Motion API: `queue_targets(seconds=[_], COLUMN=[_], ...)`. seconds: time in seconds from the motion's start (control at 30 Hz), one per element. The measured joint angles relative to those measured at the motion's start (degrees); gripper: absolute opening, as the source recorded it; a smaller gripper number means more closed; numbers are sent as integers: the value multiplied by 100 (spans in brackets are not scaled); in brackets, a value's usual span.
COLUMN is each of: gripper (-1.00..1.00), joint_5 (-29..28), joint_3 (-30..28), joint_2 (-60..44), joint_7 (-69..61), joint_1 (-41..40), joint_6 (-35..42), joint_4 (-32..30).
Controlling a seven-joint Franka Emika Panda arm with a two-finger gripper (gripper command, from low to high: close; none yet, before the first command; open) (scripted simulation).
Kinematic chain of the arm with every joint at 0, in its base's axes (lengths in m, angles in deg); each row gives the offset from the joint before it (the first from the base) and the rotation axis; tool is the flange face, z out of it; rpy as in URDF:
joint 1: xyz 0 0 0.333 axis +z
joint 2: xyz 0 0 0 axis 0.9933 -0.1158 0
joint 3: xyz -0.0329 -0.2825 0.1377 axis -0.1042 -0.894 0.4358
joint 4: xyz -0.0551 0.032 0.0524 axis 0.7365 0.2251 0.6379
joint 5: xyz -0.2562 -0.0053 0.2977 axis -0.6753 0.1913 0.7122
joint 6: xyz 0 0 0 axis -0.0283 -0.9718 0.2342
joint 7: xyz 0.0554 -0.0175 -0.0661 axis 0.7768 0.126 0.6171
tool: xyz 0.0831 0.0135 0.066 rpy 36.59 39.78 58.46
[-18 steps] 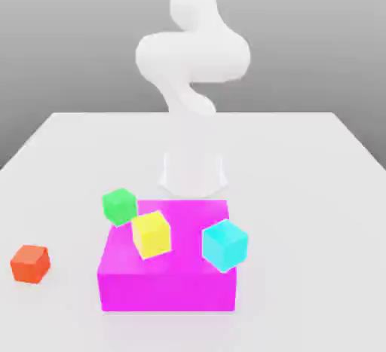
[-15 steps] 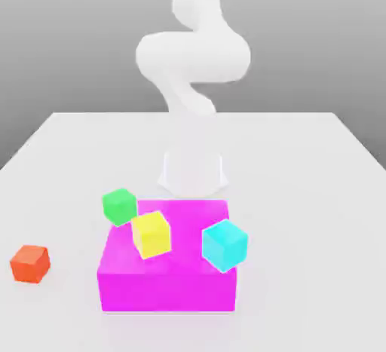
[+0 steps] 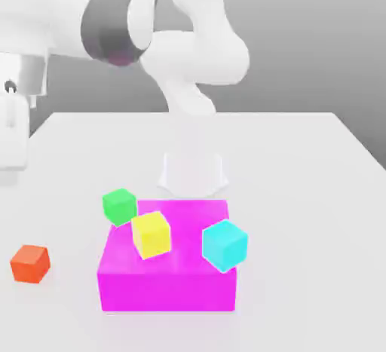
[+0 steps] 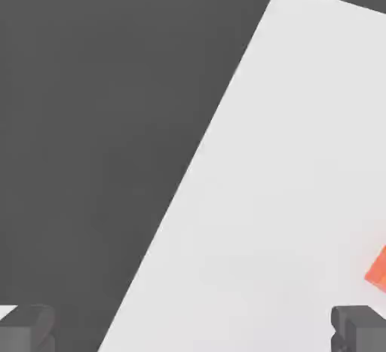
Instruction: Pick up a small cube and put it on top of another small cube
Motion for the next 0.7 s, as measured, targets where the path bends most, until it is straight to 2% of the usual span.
queue_targets(seconds=[0.2,0.37,0.4,0.6,0.7], gripper=[0,0,-100,-100,-100], joint_5=[505,979,1035,1057,909], joint_3=[-241,79,157,196,59], joint_2=[-1266,-2307,-2480,-2567,-2204], joint_7=[825,638,597,582,699], joint_1=[-532,-862,-929,-963,-860], joint_6=[-589,-1349,-1486,-1565,-1277], joint_4=[-325,-191,-156,-139,-216])
